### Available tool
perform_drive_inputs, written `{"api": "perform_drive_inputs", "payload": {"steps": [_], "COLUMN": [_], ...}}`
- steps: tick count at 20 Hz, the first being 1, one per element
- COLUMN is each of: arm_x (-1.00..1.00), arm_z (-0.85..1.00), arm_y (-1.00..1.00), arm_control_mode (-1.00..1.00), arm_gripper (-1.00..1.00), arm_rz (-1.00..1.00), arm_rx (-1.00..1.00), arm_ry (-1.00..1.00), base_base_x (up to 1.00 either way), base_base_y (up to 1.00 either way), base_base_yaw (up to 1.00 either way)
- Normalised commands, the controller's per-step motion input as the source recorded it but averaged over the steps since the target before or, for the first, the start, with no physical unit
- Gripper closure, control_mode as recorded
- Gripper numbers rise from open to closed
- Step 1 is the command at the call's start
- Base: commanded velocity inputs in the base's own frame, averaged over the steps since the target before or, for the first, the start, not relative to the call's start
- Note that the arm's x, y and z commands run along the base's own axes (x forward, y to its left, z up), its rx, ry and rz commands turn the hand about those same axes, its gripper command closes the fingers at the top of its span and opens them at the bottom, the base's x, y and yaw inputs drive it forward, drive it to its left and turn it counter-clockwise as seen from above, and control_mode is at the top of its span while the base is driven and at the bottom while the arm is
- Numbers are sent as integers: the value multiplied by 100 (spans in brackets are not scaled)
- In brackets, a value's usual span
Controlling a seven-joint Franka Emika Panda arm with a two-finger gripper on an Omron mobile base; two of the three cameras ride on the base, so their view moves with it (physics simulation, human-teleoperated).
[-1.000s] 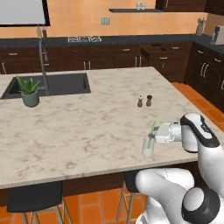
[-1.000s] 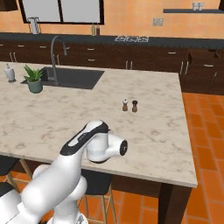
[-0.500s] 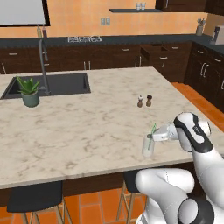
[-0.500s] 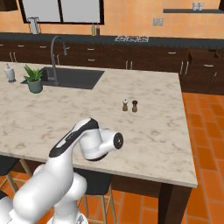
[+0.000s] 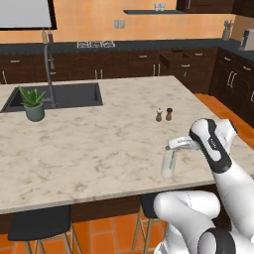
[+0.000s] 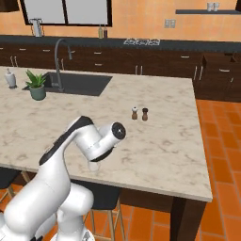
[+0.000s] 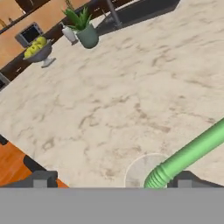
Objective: Take a straw from the drawer in front and place it inside the glass cup on the dining counter.
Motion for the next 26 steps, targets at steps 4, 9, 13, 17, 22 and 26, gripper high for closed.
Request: {"api": "perform_drive_inputs", "payload": {"steps": [4,9,13,17,22,26], "arm_x": [-22,-22,-38,-55,-83,-100], "arm_z": [24,2,21,72,67,40], "arm_y": [-4,0,-1,-1,0,0], "arm_control_mode": [-100,-100,-100,-100,-100,-100], "arm_gripper": [-100,-100,-100,-100,-100,-100], "arm_rz": [-16,-17,-17,-18,-17,-18], "arm_rx": [-6,-10,-12,-10,-7,-6], "arm_ry": [25,26,15,6,1,0], "base_base_x": [0,0,0,0,0,0], "base_base_y": [0,0,0,0,0,0], "base_base_yaw": [0,0,0,0,0,0]}}
